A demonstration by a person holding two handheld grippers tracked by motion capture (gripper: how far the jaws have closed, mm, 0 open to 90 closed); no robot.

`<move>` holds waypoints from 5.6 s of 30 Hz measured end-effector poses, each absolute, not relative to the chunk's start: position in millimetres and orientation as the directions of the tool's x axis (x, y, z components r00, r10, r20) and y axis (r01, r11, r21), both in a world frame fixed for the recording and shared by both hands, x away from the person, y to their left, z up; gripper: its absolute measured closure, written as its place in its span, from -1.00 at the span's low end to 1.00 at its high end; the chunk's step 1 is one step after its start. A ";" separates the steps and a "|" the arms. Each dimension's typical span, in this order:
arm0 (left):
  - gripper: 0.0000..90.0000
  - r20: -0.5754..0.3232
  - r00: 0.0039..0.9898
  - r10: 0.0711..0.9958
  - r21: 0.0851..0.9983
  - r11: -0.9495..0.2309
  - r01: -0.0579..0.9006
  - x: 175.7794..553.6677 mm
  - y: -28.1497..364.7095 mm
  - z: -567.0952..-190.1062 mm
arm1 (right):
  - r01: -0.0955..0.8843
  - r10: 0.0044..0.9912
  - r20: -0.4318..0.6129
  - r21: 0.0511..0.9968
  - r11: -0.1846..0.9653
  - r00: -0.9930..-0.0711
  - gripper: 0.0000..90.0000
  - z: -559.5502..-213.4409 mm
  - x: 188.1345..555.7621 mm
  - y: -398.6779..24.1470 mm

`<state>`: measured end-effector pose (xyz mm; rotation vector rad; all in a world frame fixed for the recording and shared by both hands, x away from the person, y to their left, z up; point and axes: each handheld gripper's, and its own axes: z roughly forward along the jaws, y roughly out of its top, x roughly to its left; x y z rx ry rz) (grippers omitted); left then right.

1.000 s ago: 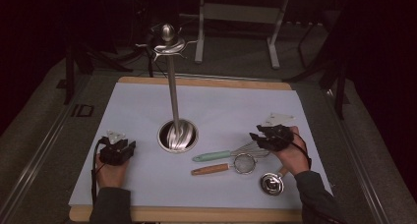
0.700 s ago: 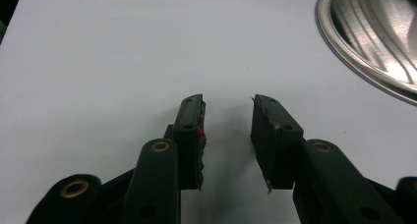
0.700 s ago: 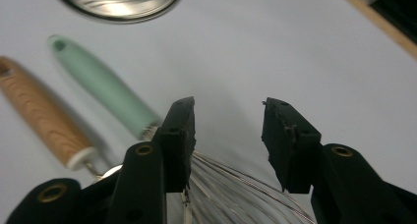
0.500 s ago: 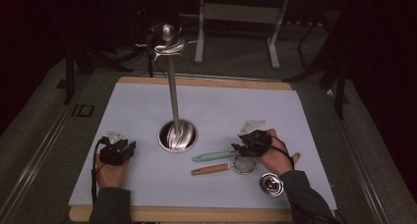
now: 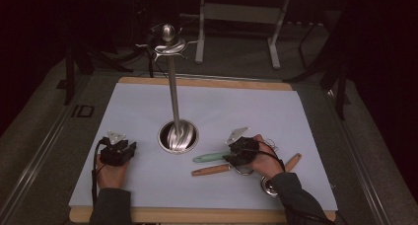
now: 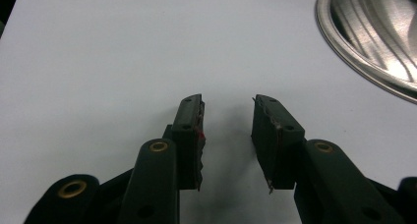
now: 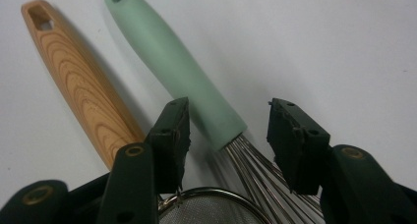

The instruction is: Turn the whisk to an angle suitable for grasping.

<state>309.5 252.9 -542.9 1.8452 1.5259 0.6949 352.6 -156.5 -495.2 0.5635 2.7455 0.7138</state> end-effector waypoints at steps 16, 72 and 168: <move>0.44 0.000 0.190 0.982 0.753 -0.125 0.646 309.6 253.0 -542.9 | 0.326 0.415 -0.152 0.406 0.853 -0.897 0.21 -501.1 369.6 -146.5; 0.41 0.001 0.192 0.981 0.753 -0.127 0.646 309.6 252.6 -543.0 | 0.446 0.451 -0.019 0.124 0.887 -0.892 0.54 -496.2 439.6 -170.4; 0.36 0.002 0.183 0.983 0.752 -0.122 0.647 309.6 253.0 -543.0 | 0.145 0.495 -0.363 0.673 0.725 -0.790 0.54 -399.6 376.2 -147.2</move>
